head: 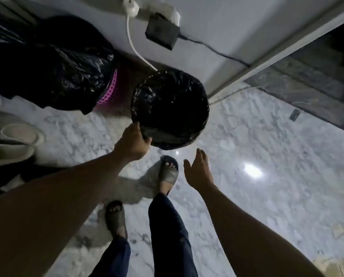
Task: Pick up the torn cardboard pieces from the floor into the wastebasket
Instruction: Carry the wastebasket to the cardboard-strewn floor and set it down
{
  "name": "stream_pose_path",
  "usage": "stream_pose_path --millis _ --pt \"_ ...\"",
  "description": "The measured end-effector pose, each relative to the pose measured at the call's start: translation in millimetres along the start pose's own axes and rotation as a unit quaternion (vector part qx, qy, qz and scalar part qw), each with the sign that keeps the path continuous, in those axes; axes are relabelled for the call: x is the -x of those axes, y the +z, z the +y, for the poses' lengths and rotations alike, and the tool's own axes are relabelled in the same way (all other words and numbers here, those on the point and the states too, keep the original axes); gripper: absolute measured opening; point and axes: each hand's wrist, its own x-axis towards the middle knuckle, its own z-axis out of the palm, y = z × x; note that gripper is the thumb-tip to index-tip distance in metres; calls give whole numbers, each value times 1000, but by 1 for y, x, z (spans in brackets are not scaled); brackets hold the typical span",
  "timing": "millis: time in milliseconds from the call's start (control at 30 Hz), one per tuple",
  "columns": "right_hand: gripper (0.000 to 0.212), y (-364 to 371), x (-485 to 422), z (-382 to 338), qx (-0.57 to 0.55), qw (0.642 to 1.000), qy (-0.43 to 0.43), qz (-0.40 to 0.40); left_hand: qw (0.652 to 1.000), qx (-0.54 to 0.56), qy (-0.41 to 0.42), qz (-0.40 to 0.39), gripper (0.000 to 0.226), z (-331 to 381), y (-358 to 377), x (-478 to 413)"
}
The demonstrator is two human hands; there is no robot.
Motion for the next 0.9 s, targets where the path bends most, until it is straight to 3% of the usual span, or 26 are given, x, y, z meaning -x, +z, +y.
stream_pose_path --millis 200,333,367,433,467,600,700,800,900 --pt "68 8 -112 7 -132 988 59 63 989 98 -94 58 88 -34 34 -98" --pt "53 -5 -163 -6 -307 940 120 83 979 157 -98 86 88 -40 45 -139" --pt "41 -8 -172 -9 -329 931 134 81 974 175 -117 81 86 -40 47 -147" --pt "15 -8 -175 -8 -315 934 148 80 964 203 -150 83 84 -37 47 -148" --pt "12 -9 -174 -5 -299 939 152 80 962 210 -156 83 83 -35 46 -146" --pt "30 -8 -147 7 -262 945 166 102 965 166 -190 74 66 -28 46 -116" --pt "30 -12 -109 11 -247 946 181 109 962 178 -198 59 59 -18 34 -76" --pt "32 -14 -66 10 -232 948 186 117 963 203 -167 54 56 -13 13 -26" --pt "33 -17 -11 1 -233 950 180 107 969 227 -62 71 61 -16 -11 32"
